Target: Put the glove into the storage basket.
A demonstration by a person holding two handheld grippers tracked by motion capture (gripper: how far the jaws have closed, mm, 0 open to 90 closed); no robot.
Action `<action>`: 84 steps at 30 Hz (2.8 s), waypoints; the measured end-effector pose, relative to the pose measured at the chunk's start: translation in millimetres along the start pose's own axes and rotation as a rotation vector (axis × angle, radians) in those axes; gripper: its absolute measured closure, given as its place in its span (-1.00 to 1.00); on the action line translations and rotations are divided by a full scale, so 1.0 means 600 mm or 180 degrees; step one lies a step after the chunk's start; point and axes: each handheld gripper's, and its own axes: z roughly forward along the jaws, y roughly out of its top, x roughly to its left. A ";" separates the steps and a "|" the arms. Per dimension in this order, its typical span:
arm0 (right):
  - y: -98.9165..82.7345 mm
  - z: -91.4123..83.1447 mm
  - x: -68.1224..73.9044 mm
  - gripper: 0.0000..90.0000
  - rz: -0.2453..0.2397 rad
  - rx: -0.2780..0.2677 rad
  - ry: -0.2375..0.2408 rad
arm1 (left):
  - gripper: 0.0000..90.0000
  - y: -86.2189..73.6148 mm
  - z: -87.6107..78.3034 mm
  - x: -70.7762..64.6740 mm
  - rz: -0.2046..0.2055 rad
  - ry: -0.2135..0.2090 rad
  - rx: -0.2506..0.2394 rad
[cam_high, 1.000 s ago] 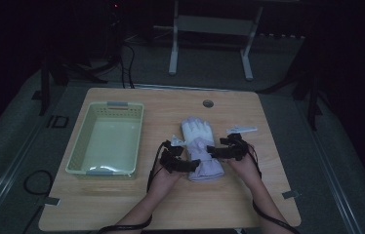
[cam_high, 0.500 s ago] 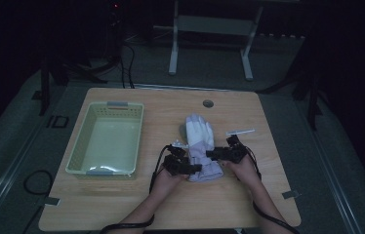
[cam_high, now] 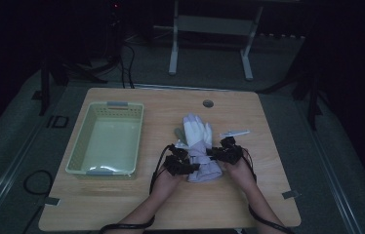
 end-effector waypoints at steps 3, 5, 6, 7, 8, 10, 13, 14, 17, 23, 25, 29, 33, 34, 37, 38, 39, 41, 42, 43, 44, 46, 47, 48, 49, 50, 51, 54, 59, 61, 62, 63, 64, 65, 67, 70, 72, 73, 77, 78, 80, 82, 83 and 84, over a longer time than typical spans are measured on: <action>0.001 -0.003 0.002 0.79 -0.0013 -0.0014 -0.0011 | 0.44 0.004 -0.005 -0.001 0.0025 -0.0027 0.0011; 0.004 -0.016 0.007 0.79 0.0008 -0.0083 -0.0018 | 0.45 0.013 -0.015 -0.004 0.0090 -0.0046 0.0032; 0.005 -0.020 0.009 0.79 -0.0003 -0.0092 -0.0025 | 0.45 0.016 -0.018 -0.005 0.0117 -0.0049 0.0050; 0.005 -0.020 0.009 0.79 -0.0003 -0.0092 -0.0025 | 0.46 0.016 -0.018 -0.005 0.0117 -0.0049 0.0050; 0.009 -0.028 0.013 0.80 -0.0001 -0.0126 -0.0031 | 0.47 0.022 -0.027 -0.008 0.0189 -0.0048 0.0067; 0.012 -0.034 0.016 0.80 0.0012 -0.0153 -0.0024 | 0.47 0.028 -0.034 -0.009 0.0224 -0.0053 0.0070; 0.016 -0.039 0.021 0.80 0.0011 -0.0191 -0.0027 | 0.48 0.037 -0.046 -0.009 0.0267 -0.0074 0.0097; 0.019 -0.044 0.026 0.80 -0.0009 -0.0225 -0.0043 | 0.48 0.039 -0.049 -0.009 0.0284 -0.0073 0.0099; 0.026 -0.050 0.032 0.80 -0.0010 -0.0264 -0.0043 | 0.49 0.049 -0.061 -0.009 0.0326 -0.0086 0.0135; 0.045 -0.063 0.049 0.81 0.0010 -0.0349 -0.0086 | 0.49 0.070 -0.088 -0.007 0.0441 -0.0078 0.0172; 0.052 -0.068 0.056 0.81 -0.0013 -0.0377 -0.0107 | 0.49 0.076 -0.099 -0.006 0.0482 -0.0080 0.0175; 0.067 -0.076 0.070 0.81 -0.0015 -0.0441 -0.0123 | 0.49 0.085 -0.119 -0.001 0.0543 -0.0101 0.0165; 0.082 -0.081 0.087 0.81 -0.0055 -0.0478 -0.0140 | 0.50 0.091 -0.140 0.005 0.0551 -0.0113 0.0147; 0.085 -0.081 0.091 0.81 -0.0049 -0.0490 -0.0136 | 0.50 0.093 -0.146 0.008 0.0574 -0.0113 0.0155; 0.095 -0.080 0.103 0.81 -0.0064 -0.0511 -0.0133 | 0.50 0.095 -0.162 0.014 0.0600 -0.0107 0.0169; 0.099 -0.078 0.108 0.81 -0.0083 -0.0522 -0.0126 | 0.50 0.096 -0.167 0.017 0.0619 -0.0110 0.0177; 0.102 -0.077 0.112 0.81 -0.0080 -0.0520 -0.0117 | 0.50 0.096 -0.172 0.020 0.0615 -0.0103 0.0182; 0.109 -0.074 0.121 0.81 -0.0101 -0.0518 -0.0110 | 0.50 0.096 -0.183 0.027 0.0590 -0.0109 0.0192; 0.112 -0.072 0.126 0.81 -0.0115 -0.0528 -0.0111 | 0.50 0.096 -0.188 0.030 0.0584 -0.0104 0.0194; 0.116 -0.071 0.132 0.81 -0.0121 -0.0527 -0.0111 | 0.50 0.095 -0.193 0.033 0.0598 -0.0092 0.0207; 0.119 -0.068 0.137 0.81 -0.0134 -0.0519 -0.0112 | 0.50 0.095 -0.199 0.036 0.0595 -0.0089 0.0206; 0.126 -0.065 0.147 0.81 -0.0146 -0.0529 -0.0099 | 0.50 0.094 -0.210 0.042 0.0591 -0.0085 0.0229; 0.129 -0.062 0.152 0.81 -0.0161 -0.0526 -0.0091 | 0.50 0.094 -0.215 0.045 0.0583 -0.0074 0.0227; 0.132 -0.060 0.156 0.81 -0.0168 -0.0534 -0.0088 | 0.50 0.093 -0.221 0.048 0.0585 -0.0063 0.0235; 0.135 -0.058 0.161 0.81 -0.0178 -0.0536 -0.0083 | 0.50 0.093 -0.225 0.050 0.0595 -0.0054 0.0245; 0.139 -0.056 0.166 0.81 -0.0182 -0.0529 -0.0075 | 0.50 0.093 -0.231 0.054 0.0594 -0.0045 0.0250; 0.142 -0.053 0.170 0.81 -0.0172 -0.0532 -0.0068 | 0.50 0.093 -0.235 0.057 0.0593 -0.0045 0.0254; 0.151 -0.045 0.184 0.81 -0.0186 -0.0539 -0.0055 | 0.50 0.090 -0.250 0.067 0.0589 -0.0033 0.0263; 0.167 -0.034 0.209 0.81 -0.0235 -0.0559 -0.0017 | 0.50 0.088 -0.280 0.087 0.0603 -0.0031 0.0280; 0.176 -0.030 0.219 0.81 -0.0234 -0.0575 0.0010 | 0.50 0.089 -0.293 0.094 0.0613 -0.0011 0.0295; 0.180 -0.027 0.224 0.81 -0.0237 -0.0579 0.0020 | 0.50 0.089 -0.300 0.099 0.0629 -0.0005 0.0308; 0.184 -0.024 0.230 0.81 -0.0241 -0.0582 0.0026 | 0.50 0.089 -0.307 0.103 0.0637 0.0003 0.0320; 0.188 -0.020 0.236 0.81 -0.0252 -0.0583 0.0033 | 0.50 0.089 -0.314 0.108 0.0647 0.0011 0.0329; 0.192 -0.017 0.242 0.81 -0.0254 -0.0590 0.0043 | 0.50 0.089 -0.321 0.114 0.0627 0.0008 0.0329; 0.201 -0.010 0.254 0.81 -0.0264 -0.0588 0.0066 | 0.50 0.087 -0.335 0.125 0.0634 0.0008 0.0358; 0.213 0.003 0.274 0.81 -0.0275 -0.0599 0.0106 | 0.49 0.082 -0.357 0.144 0.0638 0.0003 0.0344; 0.221 0.011 0.286 0.81 -0.0285 -0.0618 0.0138 | 0.49 0.076 -0.370 0.157 0.0614 -0.0002 0.0334; 0.224 0.016 0.293 0.81 -0.0297 -0.0620 0.0139 | 0.49 0.074 -0.375 0.163 0.0605 0.0002 0.0344; 0.235 0.041 0.316 0.81 -0.0331 -0.0597 0.0167 | 0.50 0.063 -0.395 0.185 0.0579 0.0057 0.0399; 0.237 0.047 0.322 0.81 -0.0328 -0.0589 0.0184 | 0.50 0.060 -0.400 0.191 0.0576 0.0062 0.0412; 0.242 0.059 0.334 0.81 -0.0340 -0.0581 0.0206 | 0.50 0.053 -0.412 0.203 0.0562 0.0077 0.0433; 0.247 0.071 0.347 0.81 -0.0333 -0.0554 0.0248 | 0.50 0.046 -0.425 0.214 0.0549 0.0085 0.0451; 0.250 0.077 0.354 0.81 -0.0351 -0.0550 0.0263 | 0.50 0.043 -0.432 0.220 0.0546 0.0100 0.0468; 0.253 0.083 0.361 0.81 -0.0371 -0.0540 0.0273 | 0.50 0.040 -0.439 0.225 0.0550 0.0109 0.0479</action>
